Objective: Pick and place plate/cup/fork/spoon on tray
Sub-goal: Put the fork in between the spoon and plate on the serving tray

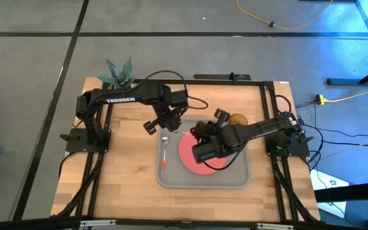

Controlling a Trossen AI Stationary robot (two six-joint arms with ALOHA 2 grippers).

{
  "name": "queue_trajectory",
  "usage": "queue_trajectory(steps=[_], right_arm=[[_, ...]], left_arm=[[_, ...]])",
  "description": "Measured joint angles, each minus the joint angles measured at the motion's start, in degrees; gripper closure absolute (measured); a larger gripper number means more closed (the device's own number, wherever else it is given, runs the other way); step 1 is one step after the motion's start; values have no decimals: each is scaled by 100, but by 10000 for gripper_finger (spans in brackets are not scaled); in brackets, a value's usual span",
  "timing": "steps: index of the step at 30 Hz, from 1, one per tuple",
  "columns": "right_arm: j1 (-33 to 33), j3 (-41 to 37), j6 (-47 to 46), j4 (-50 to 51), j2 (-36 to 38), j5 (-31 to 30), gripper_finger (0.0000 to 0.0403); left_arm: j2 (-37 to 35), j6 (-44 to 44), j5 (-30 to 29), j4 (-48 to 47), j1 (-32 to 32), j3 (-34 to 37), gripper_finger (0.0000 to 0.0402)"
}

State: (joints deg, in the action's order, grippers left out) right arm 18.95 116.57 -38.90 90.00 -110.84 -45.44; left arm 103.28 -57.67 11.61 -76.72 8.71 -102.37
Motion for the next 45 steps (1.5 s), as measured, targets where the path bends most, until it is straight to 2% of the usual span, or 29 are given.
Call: queue_trajectory(steps=[10, 17, 22, 34, 45], right_arm=[[-6, 0, 316, 4, 672, -128, 402], [-6, 0, 489, 5, 876, -122, 402], [-6, -73, 599, 9, 880, -106, 402], [-10, -364, 458, 4, 871, -148, 402], [-10, -372, 415, 0, 867, -148, 402]], left_arm=[[-4, 208, 529, -500, -507, 0, 401], [-15, 182, 1583, -825, -620, 0, 401], [-15, 163, 2061, -943, -618, 0, 401], [70, -17, 2597, -1326, -472, -5, 401], [834, -139, 2845, -1330, -45, 11, 401]])
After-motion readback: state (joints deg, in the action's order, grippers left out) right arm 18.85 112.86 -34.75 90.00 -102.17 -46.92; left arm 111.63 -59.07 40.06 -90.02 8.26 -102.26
